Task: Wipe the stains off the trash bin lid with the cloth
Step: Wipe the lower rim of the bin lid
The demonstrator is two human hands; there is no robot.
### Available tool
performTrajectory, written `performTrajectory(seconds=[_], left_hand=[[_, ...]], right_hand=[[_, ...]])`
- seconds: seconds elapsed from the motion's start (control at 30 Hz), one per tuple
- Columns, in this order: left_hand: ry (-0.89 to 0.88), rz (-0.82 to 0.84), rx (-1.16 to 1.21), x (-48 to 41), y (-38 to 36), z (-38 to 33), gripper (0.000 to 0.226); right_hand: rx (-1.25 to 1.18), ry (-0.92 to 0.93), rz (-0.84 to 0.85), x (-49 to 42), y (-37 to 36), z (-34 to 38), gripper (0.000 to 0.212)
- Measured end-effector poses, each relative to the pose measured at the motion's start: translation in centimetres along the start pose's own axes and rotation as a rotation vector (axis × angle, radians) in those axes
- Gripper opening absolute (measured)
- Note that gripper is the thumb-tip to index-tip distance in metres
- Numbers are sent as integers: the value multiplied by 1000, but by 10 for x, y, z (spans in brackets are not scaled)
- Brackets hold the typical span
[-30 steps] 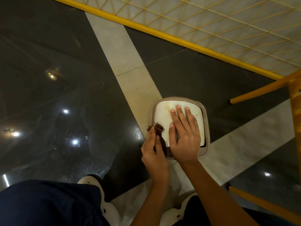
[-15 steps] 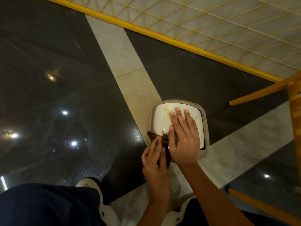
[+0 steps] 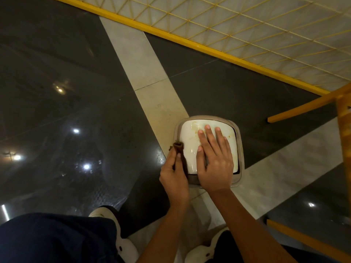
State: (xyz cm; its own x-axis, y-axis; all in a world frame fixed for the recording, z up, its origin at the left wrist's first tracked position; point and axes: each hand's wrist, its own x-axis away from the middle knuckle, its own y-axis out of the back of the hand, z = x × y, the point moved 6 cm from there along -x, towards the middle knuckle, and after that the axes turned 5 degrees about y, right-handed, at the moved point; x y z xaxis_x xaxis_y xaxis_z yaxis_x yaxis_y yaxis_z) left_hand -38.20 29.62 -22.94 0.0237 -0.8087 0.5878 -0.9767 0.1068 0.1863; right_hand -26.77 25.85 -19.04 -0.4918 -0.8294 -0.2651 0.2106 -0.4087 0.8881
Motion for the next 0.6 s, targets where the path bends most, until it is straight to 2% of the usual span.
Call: performTrajectory(seconds=[0.13,0.3,0.47,0.5,0.6], left_hand=[[-174,28,-21,33,4,-3,32],[113,6,35,-14,-6,2,30],[-108,21,-28,14,-1,-13,32],[-107,8,-33,12,2,-11,31],[42,16,-22,-18,-8,-10,29]], right_hand=[[9,-1,2,-1,0,0,45],[17,-1,-7,-1,0,-2,47],[15,2,-9,-1,0,0,47],[14,2,-9,-1,0,1,47],[30,2,-19,-1,0,-1,44]])
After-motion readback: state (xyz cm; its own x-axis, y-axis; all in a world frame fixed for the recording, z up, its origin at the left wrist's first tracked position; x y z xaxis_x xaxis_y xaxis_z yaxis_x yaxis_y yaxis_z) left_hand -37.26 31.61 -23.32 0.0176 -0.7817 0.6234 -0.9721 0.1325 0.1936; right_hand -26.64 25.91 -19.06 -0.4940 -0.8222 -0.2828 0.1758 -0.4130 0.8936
